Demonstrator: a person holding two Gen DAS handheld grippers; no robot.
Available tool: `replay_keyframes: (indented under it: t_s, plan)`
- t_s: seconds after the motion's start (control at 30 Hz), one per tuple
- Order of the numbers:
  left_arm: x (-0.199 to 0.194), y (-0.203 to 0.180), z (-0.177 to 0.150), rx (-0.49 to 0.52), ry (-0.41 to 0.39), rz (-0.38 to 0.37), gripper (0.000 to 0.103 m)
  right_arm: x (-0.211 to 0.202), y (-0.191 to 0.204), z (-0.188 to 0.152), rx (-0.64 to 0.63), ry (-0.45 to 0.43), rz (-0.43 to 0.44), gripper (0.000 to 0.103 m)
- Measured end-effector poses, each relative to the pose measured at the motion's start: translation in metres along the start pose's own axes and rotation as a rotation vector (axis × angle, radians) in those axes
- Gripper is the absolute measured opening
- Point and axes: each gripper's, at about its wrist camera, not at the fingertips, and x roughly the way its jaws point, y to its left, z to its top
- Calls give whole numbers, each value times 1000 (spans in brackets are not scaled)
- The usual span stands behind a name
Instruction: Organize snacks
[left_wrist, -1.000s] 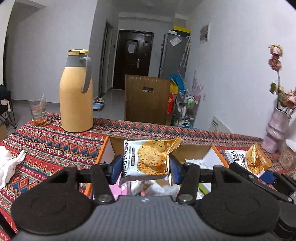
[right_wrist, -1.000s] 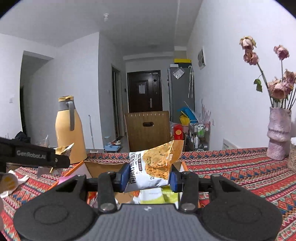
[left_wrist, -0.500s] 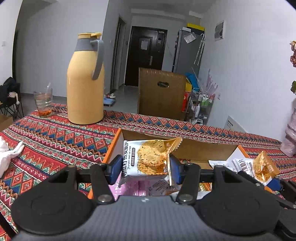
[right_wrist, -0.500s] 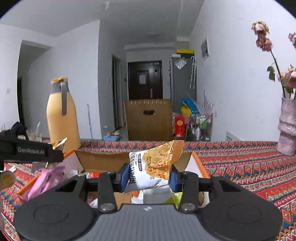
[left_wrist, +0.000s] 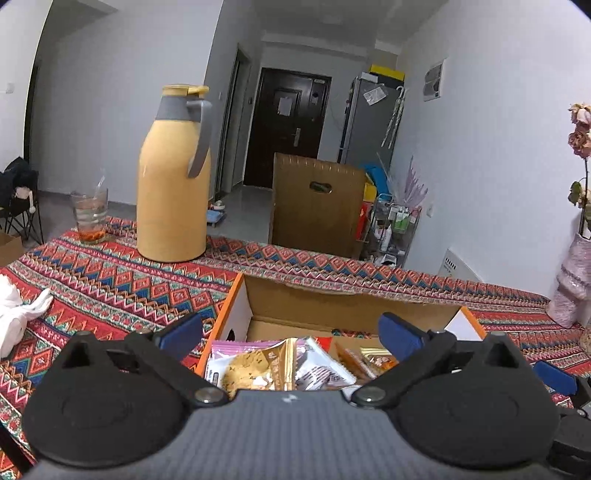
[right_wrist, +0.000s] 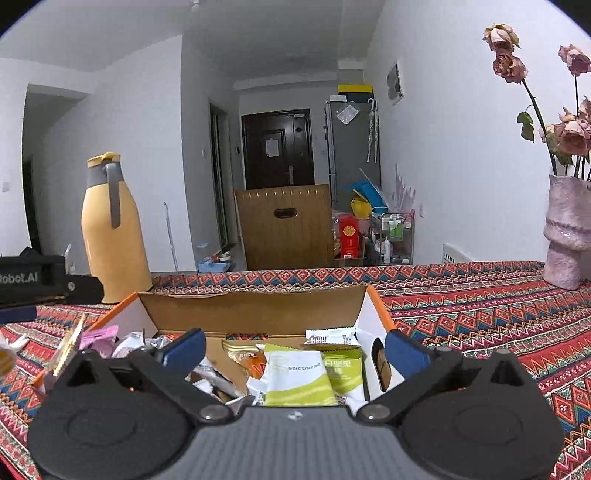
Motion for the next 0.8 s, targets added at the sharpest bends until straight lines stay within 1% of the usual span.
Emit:
replay_keyframes:
  t_s: [0.2,0.33,0.43,0.6,0.8]
  plan:
    - [-39,-2,5,25,-58,-32,103,-30,2,12,-14,-41,-13,103]
    - [-73,2,2,58,-79,-54,103,-60,2,15,-21,-63,4,103]
    - [-98,4,-6,92,-95,-63,103,-81,1,11,-26,-63,20,103]
    - [-129,13,-23,116,-78,-79,103,-113,-1,-4,-18,-49,37,103]
    - [-151,25,-53,128,-14,-87,103,-141,-2,-30,-13,8,40,103]
